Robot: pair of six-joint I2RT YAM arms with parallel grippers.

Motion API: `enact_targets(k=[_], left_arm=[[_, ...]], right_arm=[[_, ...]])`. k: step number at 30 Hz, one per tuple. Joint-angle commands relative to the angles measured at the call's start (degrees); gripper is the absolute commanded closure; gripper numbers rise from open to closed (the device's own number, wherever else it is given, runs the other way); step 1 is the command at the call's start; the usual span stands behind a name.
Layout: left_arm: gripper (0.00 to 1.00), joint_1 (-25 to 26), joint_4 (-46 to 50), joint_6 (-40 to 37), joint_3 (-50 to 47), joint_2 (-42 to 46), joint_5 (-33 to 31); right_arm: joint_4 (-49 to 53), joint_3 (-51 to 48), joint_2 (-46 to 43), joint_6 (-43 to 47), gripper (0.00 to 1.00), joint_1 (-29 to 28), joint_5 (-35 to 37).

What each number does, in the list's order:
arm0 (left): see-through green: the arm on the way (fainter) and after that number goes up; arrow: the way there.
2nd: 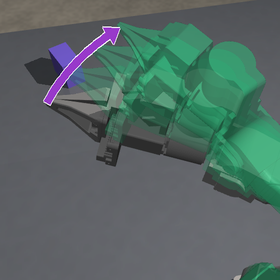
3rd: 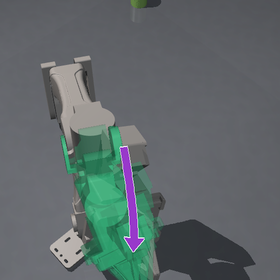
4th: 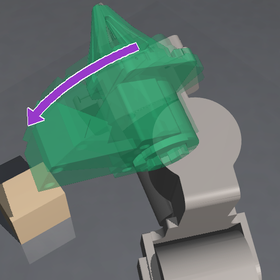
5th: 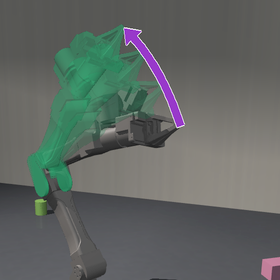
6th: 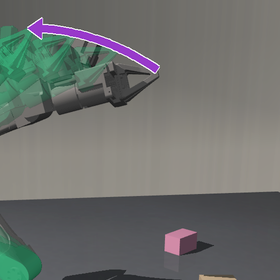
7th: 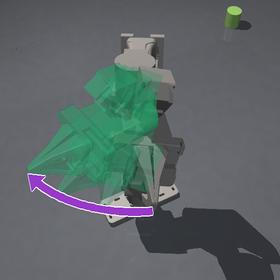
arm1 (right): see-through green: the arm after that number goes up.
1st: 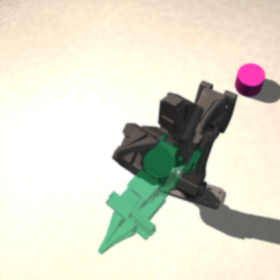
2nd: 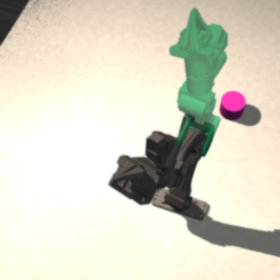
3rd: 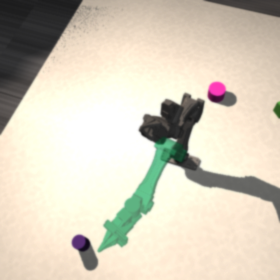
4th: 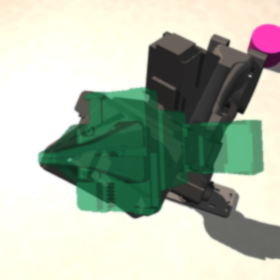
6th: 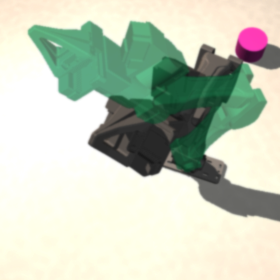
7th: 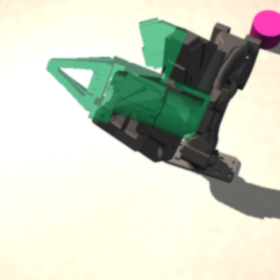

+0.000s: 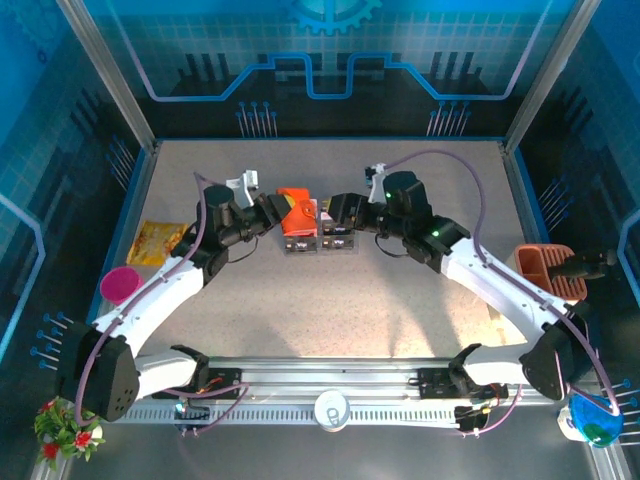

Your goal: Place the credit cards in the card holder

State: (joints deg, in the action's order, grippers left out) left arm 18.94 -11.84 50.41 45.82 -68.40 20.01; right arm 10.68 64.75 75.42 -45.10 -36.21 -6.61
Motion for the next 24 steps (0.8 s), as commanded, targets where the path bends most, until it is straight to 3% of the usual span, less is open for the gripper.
enact_targets(k=[1,16,24], left_arm=[[1.00,0.8,-0.8,-2.4,-0.4,0.2,1.4],[1.00,2.8,-1.3,-1.3,0.6,-1.1,0.2],[1.00,3.2,-1.2,-0.5,0.6,-0.2,-0.7]], right_arm=[[8.3,5.0,3.7,7.8,0.41,-2.8,3.5],[8.2,12.4,13.4,9.7,0.42,-7.1,6.7],[10.6,9.0,13.1,9.6,0.63,-7.2,16.5]])
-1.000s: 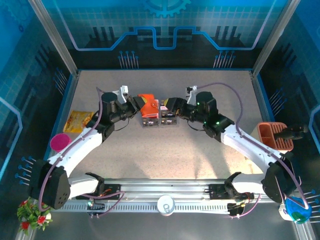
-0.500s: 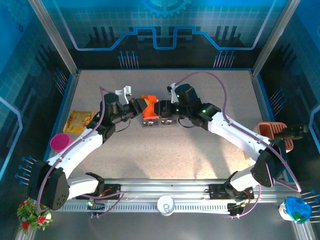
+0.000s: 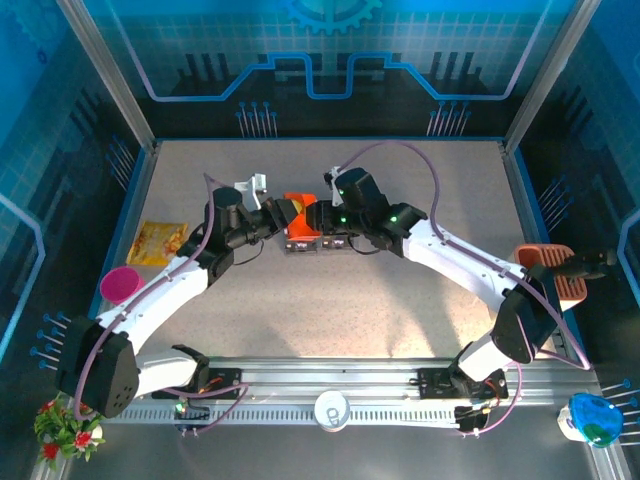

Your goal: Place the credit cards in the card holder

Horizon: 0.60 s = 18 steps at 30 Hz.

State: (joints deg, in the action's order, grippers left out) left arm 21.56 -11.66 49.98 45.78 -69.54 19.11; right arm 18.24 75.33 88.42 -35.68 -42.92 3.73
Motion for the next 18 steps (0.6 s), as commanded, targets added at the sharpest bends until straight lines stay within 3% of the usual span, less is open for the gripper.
enact_targets(k=[1,10,18], left_arm=[[1.00,0.6,-1.3,-0.1,0.6,1.1,0.1],[1.00,1.1,-0.8,0.2,0.6,1.7,-0.8],[1.00,1.4,-1.8,1.7,-0.2,2.1,-1.1]], right_arm=[[3.0,-2.0,0.1,-0.1,0.66,-0.4,6.1],[0.4,-7.6,-0.6,-3.0,1.00,-0.7,3.5],[-1.8,-18.3,-3.7,-4.4,1.00,3.5,4.4]])
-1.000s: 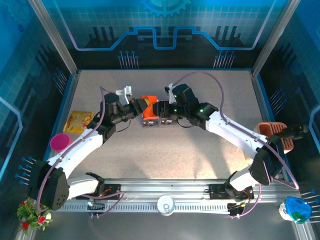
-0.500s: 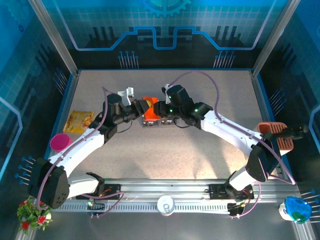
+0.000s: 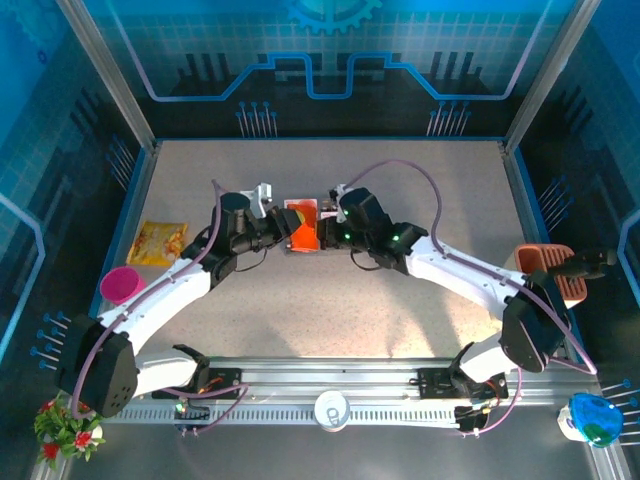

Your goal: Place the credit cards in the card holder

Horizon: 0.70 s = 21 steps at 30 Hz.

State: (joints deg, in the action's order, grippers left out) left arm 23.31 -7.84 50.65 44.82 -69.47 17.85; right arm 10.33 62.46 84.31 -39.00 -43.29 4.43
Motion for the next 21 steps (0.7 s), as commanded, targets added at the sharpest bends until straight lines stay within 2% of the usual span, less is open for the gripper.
enact_targets(k=[1,8,9,13,15,18,21], left_arm=[[1.00,-0.3,-6.0,1.3,0.7,2.0,0.2],[1.00,-0.2,-6.6,2.6,0.9,1.5,0.4],[1.00,-0.3,-6.8,3.1,0.9,1.5,0.2],[1.00,-0.5,-10.1,7.2,0.8,0.7,0.7],[1.00,-0.8,-13.0,10.1,0.9,-0.2,1.5],[1.00,-0.9,-16.7,13.9,1.0,-1.9,2.1],[1.00,-0.9,-18.9,16.1,1.3,-3.2,2.6]], right_arm=[[5.7,-6.8,0.0,-1.2,1.00,4.9,3.1],[6.4,-9.5,-5.3,-0.7,1.00,8.4,0.1],[6.7,-9.3,-6.4,-0.6,0.96,8.6,-0.9],[4.3,-8.9,-11.1,-1.5,0.66,9.4,-6.9],[2.3,-7.6,-13.0,-2.5,0.54,9.4,-9.8],[-0.3,-5.0,-14.7,-4.3,0.43,9.2,-12.9],[-2.2,-2.1,-14.6,-5.0,0.36,8.2,-13.5]])
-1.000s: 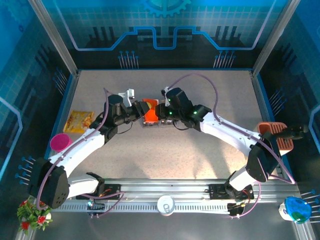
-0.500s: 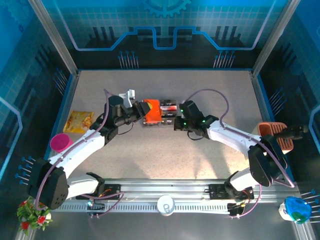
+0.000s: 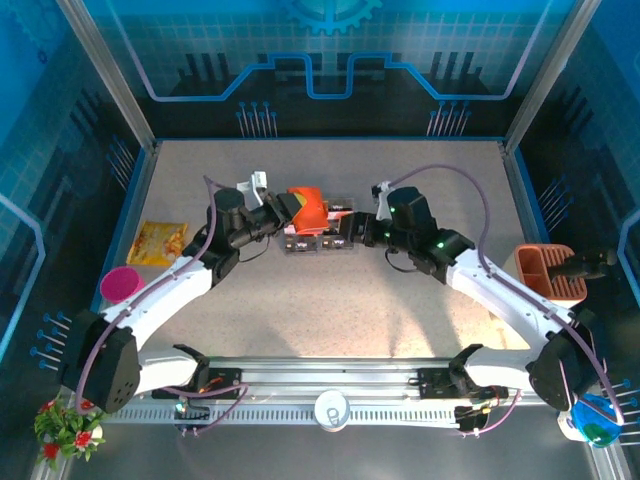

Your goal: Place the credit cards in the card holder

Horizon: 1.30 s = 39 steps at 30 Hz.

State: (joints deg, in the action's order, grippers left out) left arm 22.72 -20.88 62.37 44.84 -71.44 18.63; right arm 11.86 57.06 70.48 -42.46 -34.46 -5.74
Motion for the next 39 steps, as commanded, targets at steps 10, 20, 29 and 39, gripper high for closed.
enact_targets(k=[10,20,29,39], left_arm=[[1.00,-0.4,-8.0,6.3,2.4,-2.5,1.5],[1.00,-0.2,-9.6,8.4,2.5,-1.1,0.8],[1.00,0.1,-12.0,10.0,2.8,-2.2,0.9],[1.00,0.5,-13.2,11.0,2.6,-2.3,0.5]], right_arm=[[-8.4,11.0,9.0,-2.0,0.35,-1.9,-3.7],[-19.0,-1.4,5.4,-9.0,0.53,3.5,-5.8],[-29.7,-8.9,4.6,-15.8,0.54,5.0,-8.7],[-43.5,-14.7,6.0,-25.2,0.54,6.2,-11.4]])
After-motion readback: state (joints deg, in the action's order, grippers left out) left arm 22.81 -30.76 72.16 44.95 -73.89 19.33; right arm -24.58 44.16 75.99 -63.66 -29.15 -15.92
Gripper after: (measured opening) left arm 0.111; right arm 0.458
